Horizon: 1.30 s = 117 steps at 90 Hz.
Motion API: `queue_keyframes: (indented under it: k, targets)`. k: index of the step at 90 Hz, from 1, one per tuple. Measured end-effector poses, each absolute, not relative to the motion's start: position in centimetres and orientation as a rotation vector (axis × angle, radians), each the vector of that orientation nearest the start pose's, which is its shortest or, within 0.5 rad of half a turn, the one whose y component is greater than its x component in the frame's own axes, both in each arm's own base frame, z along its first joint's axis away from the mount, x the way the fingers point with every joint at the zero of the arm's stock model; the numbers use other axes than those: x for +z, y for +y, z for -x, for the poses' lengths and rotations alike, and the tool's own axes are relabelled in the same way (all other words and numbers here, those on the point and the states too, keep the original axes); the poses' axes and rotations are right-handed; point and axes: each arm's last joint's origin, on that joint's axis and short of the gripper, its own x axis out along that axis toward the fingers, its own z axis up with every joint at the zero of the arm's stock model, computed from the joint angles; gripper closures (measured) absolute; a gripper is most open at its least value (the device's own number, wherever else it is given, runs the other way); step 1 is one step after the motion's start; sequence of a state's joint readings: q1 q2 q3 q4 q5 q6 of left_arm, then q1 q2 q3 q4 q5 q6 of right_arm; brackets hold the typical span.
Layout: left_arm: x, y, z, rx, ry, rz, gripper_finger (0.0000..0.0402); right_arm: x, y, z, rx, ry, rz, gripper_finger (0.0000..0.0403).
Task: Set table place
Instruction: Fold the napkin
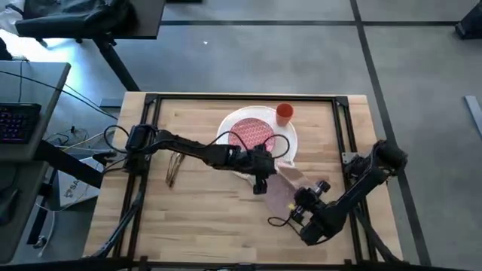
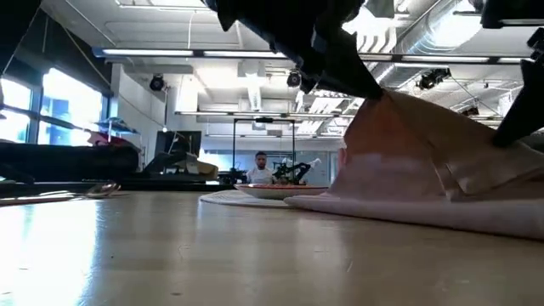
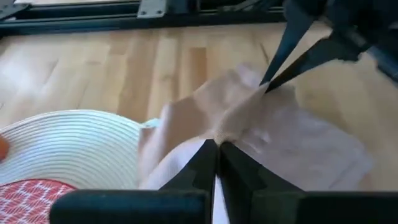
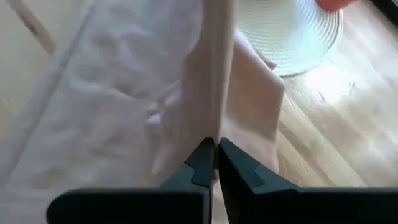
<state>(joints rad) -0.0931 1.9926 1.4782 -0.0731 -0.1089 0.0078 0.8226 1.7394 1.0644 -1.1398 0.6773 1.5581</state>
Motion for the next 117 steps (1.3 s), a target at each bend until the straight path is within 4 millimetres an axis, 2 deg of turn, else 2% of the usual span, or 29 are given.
queue_keyframes:
  k: [12, 21, 32, 41, 56, 65, 72, 78, 83, 91, 103, 117]
  targets:
    - [22.3, -3.0, -45.3, 0.017, 0.552, -0.060, 0.0402, 17.1, 17.9, -18.7, -0.765, 0.926, -0.183, 0.0399]
    - [22.0, -2.6, -45.7, -0.005, 0.526, -0.048, 0.0402, 17.5, 17.9, -18.2, -0.735, 0.918, -0.208, 0.0379]
    - [21.8, -2.5, -45.9, -0.045, 0.514, -0.029, 0.0402, 18.5, 18.7, -17.6, -0.682, 0.910, -0.221, 0.0336]
    - [21.7, -2.7, -45.9, -0.146, 0.518, 0.018, 0.0402, 19.1, 20.0, -17.0, -0.617, 0.899, -0.223, 0.0304]
    - [22.2, -5.6, -45.4, -0.412, 0.548, 0.176, 0.0402, 20.1, 22.2, -15.7, -0.510, 0.806, -0.232, 0.0276]
    - [23.8, -8.1, -44.7, -0.582, 0.623, 0.253, 0.0402, 20.2, 22.8, -15.3, -0.473, 0.738, -0.231, 0.0274]
    - [25.4, -9.6, -44.5, -0.635, 0.657, 0.214, 0.0402, 20.3, 23.1, -15.0, -0.460, 0.711, -0.223, 0.0274]
    - [26.4, -9.9, -44.7, -0.585, 0.646, 0.138, 0.0402, 20.3, 23.0, -15.0, -0.462, 0.697, -0.212, 0.0274]
    - [26.9, -9.1, -45.4, -0.512, 0.605, 0.080, 0.0402, 20.4, 22.9, -15.0, -0.469, 0.678, -0.194, 0.0274]
    - [26.3, -6.7, -46.6, -0.394, 0.582, 0.032, 0.0402, 20.4, 22.8, -15.0, -0.472, 0.663, -0.185, 0.0274]
    - [22.8, -2.9, -48.6, -0.303, 0.595, 0.059, 0.0402, 20.4, 22.9, -15.0, -0.470, 0.642, -0.190, 0.0274]
    - [18.6, -0.6, -50.7, -0.295, 0.547, 0.085, 0.0402, 20.3, 23.0, -15.1, -0.469, 0.639, -0.193, 0.0274]
